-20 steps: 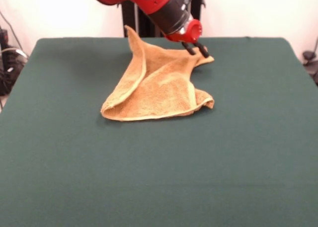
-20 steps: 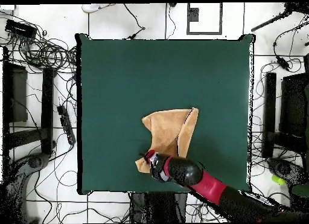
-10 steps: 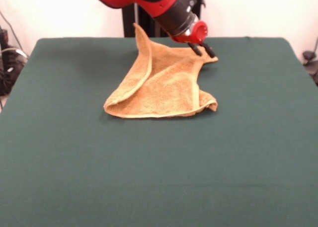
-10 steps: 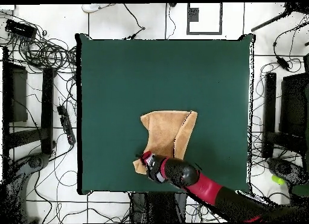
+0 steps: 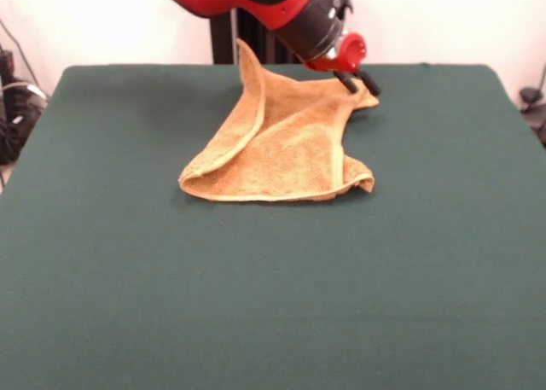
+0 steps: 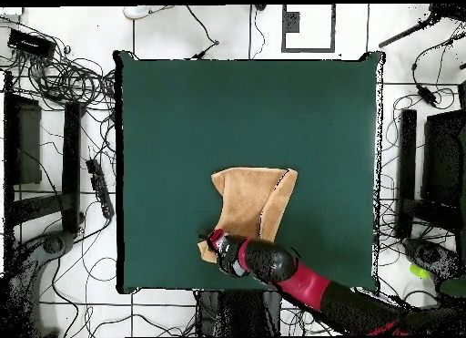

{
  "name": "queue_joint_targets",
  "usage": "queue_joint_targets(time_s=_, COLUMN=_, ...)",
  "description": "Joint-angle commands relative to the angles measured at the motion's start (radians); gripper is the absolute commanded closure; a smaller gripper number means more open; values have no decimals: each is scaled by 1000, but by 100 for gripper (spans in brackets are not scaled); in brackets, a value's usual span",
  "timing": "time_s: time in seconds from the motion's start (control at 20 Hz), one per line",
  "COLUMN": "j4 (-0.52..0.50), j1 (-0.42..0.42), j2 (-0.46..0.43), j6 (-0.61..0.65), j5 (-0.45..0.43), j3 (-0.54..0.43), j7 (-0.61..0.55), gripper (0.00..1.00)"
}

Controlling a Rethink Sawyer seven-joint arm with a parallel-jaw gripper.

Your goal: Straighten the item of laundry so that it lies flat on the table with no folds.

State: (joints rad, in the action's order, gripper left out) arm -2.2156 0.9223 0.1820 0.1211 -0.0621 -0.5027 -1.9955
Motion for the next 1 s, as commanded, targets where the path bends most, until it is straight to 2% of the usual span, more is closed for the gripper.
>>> queue_joint_targets(time_s=0.05, j4=19, j1=-19, j2=-15, j6=-96, j5=43, j3=-140, j7=-189, gripper=0)
queue_joint_targets(time_s=0.4, j4=-19, j1=-50, j2=2, j6=-163, j5=58, j3=-175, j7=-239, gripper=0)
queue_joint_targets(time_s=0.7, j4=-109, j1=-106, j2=100, j6=-221, j5=96, j3=-226, j7=-308, gripper=0)
queue_joint_targets(time_s=0.8, j4=-142, j1=-130, j2=202, j6=-176, j5=118, j3=-221, j7=-309, gripper=0)
queue_joint_targets(time_s=0.85, j4=-159, j1=-153, j2=286, j6=-116, j5=137, j3=-204, j7=-302, gripper=0)
queue_joint_targets(time_s=0.9, j4=-142, j1=-181, j2=340, j6=-47, j5=142, j3=-150, j7=-262, gripper=0)
queue_joint_targets(time_s=0.95, j4=-145, j1=-217, j2=437, j6=35, j5=162, j3=-109, j7=-241, gripper=0)
queue_joint_targets(time_s=1.0, j4=-113, j1=-270, j2=499, j6=124, j5=169, j3=-25, j7=-197, gripper=0)
